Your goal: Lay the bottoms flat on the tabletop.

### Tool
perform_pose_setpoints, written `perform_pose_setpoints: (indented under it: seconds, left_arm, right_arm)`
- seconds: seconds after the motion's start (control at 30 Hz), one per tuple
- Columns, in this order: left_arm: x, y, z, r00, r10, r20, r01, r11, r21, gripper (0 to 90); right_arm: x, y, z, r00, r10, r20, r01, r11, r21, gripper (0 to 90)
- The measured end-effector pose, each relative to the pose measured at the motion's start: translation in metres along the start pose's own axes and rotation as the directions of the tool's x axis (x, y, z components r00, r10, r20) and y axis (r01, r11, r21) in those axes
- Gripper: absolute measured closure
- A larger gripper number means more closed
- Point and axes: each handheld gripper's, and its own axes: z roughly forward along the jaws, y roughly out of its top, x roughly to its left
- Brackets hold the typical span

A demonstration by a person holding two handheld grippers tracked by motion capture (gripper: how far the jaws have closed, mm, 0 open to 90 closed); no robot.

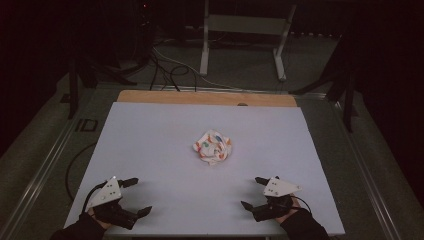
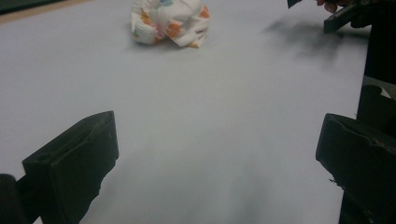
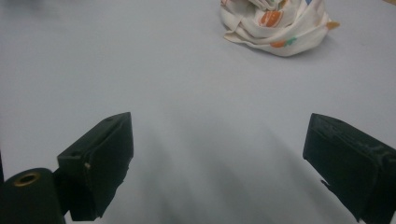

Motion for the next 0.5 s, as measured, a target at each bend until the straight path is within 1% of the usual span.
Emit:
perform_pose_setpoints:
  seconds: [0.03,0.13,0.17,0.23,0.27,0.33,0.4,0.5]
  left_arm:
    - [-0.0006,0.0,0.0006,0.9999,0.005,0.012,-0.005,1.0,-0.005,0.3]
    - [-0.001,0.0004,0.0017,0.9997,0.008,0.023,-0.008,1.0,0.001,0.3]
    - [-0.0015,0.001,0.0034,0.9993,0.014,0.036,-0.014,0.9999,0.008,0.3]
    - [-0.0017,0.0013,0.0045,0.999,0.016,0.043,-0.016,0.9998,0.007,0.3]
    - [-0.0019,0.0016,0.0053,0.9987,0.017,0.048,-0.018,0.9998,0.009,0.4]
    - [-0.0029,0.0023,0.0074,0.9978,0.022,0.063,-0.023,0.9995,0.021,0.3]
    - [-0.0037,0.0027,0.008,0.9972,0.025,0.07,-0.026,0.9994,0.022,0.3]
    - [-0.0065,0.0049,0.0102,0.9952,0.031,0.092,-0.033,0.9992,0.023,0.3]
  right_arm:
    - [0.0001,-0.001,-0.0003,0.9999,0.011,-0.007,-0.011,1.0,0.002,8.9]
    - [-0.0003,-0.0015,-0.0006,0.9999,0.008,-0.009,-0.008,1.0,0.006,8.9]
    - [0.0002,-0.0012,-0.0009,0.9999,0.011,-0.009,-0.011,1.0,0.008,8.9]
    - [0.0005,-0.0009,-0.0014,0.9999,0.01,-0.005,-0.01,1.0,0.012,8.9]
    - [0.0006,-0.0009,-0.0021,0.9999,0.001,-0.01,-0.001,1.0,0.014,8.9]
    - [0.0013,-0.0006,-0.0022,1.0,-0.004,-0.007,0.004,1.0,0.019,8.9]
    - [0.0017,-0.0001,-0.0027,0.9999,-0.004,-0.01,0.004,1.0,0.022,8.9]
    - [0.0036,0.0024,-0.0041,0.9998,-0.001,-0.02,0.002,1.0,0.022,8.9]
